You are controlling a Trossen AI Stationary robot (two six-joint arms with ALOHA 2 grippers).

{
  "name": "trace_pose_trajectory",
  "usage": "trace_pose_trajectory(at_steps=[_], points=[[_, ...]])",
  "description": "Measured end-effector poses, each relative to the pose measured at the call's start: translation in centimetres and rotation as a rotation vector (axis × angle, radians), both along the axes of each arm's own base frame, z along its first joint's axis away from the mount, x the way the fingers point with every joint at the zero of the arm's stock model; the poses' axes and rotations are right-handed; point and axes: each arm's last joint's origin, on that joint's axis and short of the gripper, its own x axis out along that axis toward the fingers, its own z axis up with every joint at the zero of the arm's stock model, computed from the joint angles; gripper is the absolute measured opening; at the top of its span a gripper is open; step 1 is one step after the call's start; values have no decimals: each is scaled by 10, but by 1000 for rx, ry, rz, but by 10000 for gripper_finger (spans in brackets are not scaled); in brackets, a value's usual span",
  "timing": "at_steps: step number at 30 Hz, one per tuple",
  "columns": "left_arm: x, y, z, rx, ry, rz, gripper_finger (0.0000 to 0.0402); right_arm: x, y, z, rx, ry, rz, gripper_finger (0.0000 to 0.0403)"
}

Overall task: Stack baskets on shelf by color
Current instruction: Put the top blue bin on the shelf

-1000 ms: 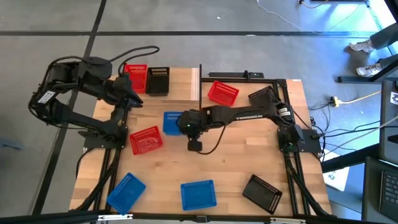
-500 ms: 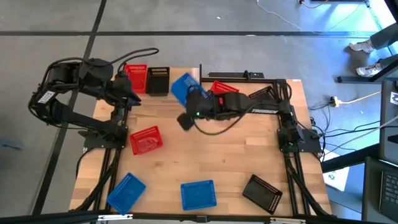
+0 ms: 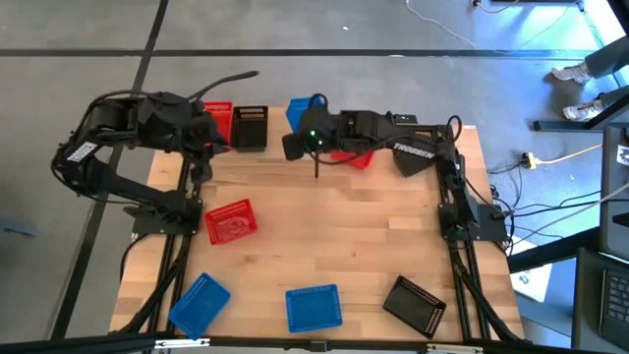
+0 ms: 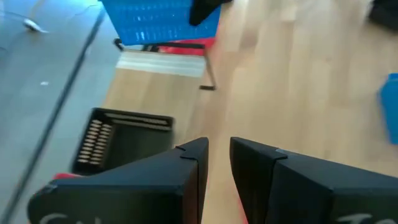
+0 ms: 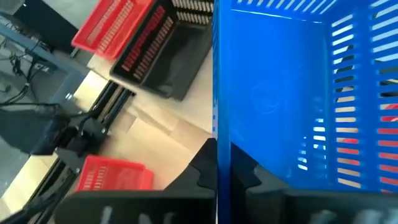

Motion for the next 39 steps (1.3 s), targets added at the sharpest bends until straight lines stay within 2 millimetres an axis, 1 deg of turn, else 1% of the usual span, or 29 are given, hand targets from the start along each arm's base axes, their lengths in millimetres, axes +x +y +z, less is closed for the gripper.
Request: trace_pose_trajectory(at_steps=[5, 9, 13, 17, 18, 24, 28, 35, 39], points=[[11, 3, -3, 101, 75, -35, 58, 1, -14, 3, 31, -74, -61, 0], [15, 4, -5, 134, 107, -69, 58, 4, -15, 7, 68, -155, -110, 0], [13, 4, -4, 148, 110, -79, 58, 10, -13, 9, 76, -234, -167, 0], [8, 3, -3, 171, 107, -100, 58, 15, -9, 2, 35, -230, -243, 0], [5, 2, -2, 176, 102, -106, 58, 17, -8, -1, 35, -223, -242, 0], [-9, 0, 2, 190, 69, -115, 58, 41, -11, -22, 34, -253, -200, 0], [-18, -2, 5, 188, 43, -111, 58, 47, -17, -38, 25, -197, -197, 0], [-27, -3, 7, 178, 14, -100, 58, 43, -28, -39, 34, -171, -206, 0], [-30, -4, 7, 163, 0, -89, 58, 41, -30, -42, 58, -146, -193, 0]])
